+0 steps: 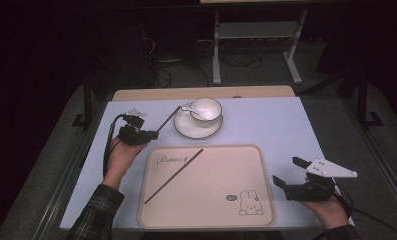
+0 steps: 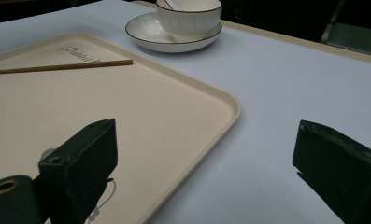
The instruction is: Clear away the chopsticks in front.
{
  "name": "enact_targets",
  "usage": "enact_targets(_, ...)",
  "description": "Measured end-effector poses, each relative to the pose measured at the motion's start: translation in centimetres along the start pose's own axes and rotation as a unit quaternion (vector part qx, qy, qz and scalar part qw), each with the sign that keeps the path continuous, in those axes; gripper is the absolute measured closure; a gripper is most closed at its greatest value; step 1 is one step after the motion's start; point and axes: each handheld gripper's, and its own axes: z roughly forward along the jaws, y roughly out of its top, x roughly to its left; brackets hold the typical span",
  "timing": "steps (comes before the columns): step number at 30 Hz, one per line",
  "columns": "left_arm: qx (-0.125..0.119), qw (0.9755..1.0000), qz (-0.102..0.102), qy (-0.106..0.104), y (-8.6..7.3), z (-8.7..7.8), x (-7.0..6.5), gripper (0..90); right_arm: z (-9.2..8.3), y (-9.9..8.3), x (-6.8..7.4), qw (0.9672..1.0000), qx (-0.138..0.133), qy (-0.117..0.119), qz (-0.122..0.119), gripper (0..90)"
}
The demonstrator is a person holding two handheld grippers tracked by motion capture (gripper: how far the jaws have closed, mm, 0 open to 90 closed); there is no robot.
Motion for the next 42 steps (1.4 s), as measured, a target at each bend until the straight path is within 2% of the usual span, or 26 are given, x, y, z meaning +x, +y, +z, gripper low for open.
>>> enact_targets(1, 0.000, 1.0000, 0.000, 0.000, 0.0, 0.0, 0.0, 84.4, 0.0, 0.0, 0.0, 1.0000, 0.000, 0.000, 0.000, 5.9)
enact_targets(2, -0.004, 0.9999, -0.003, -0.016, -1.1, -0.8, -0.5, 84.4, 0.0, 0.0, 0.1, 1.0000, 0.001, -0.001, 0.000, 6.0)
enact_targets(8, -0.006, 0.9983, 0.004, -0.058, -3.7, -2.5, -2.9, 84.4, 0.0, 0.0, 0.1, 1.0000, 0.003, -0.005, -0.003, 6.0)
enact_targets(11, -0.001, 0.9972, 0.014, -0.073, -4.7, -2.5, -4.4, 84.3, 0.0, 0.0, 0.1, 1.0000, 0.003, -0.006, -0.002, 6.0)
enact_targets(15, 0.023, 0.9949, 0.031, -0.094, -5.5, -1.3, -6.6, 84.3, 0.0, 0.0, 0.1, 0.9999, 0.005, -0.007, -0.005, 6.0)
enact_targets(17, 0.032, 0.9945, 0.037, -0.093, -5.6, -0.9, -7.1, 84.3, 0.0, 0.0, 0.1, 0.9999, 0.005, -0.007, -0.006, 6.0)
enact_targets(18, 0.046, 0.9935, 0.046, -0.094, -5.8, -0.1, -7.9, 84.3, 0.0, 0.0, 0.1, 0.9999, 0.004, -0.008, -0.006, 6.0)
enact_targets(19, 0.046, 0.9935, 0.046, -0.094, -5.8, -0.1, -7.9, 84.3, -0.1, 0.0, 0.1, 0.9999, 0.004, -0.008, -0.006, 6.0)
enact_targets(21, 0.068, 0.9919, 0.060, -0.089, -6.1, 0.9, -8.6, 84.2, -0.1, -0.1, 0.1, 0.9999, 0.004, -0.009, -0.006, 6.0)
enact_targets(26, 0.085, 0.9905, 0.076, -0.077, -6.3, 1.9, -9.3, 84.1, -0.2, -0.1, 0.1, 0.9999, 0.004, -0.010, -0.003, 6.0)
enact_targets(29, 0.091, 0.9896, 0.090, -0.064, -6.4, 2.1, -9.6, 84.0, -0.3, -0.1, 0.1, 0.9999, 0.005, -0.010, -0.005, 6.0)
enact_targets(37, 0.096, 0.9890, 0.095, -0.061, -6.5, 2.3, -9.7, 83.3, -0.3, -0.1, 0.2, 0.9999, 0.004, -0.009, -0.006, 6.0)
enact_targets(42, 0.096, 0.9886, 0.099, -0.059, -6.4, 2.2, -9.8, 78.6, -0.3, -0.1, 0.2, 0.9999, 0.003, -0.010, -0.006, 6.0)
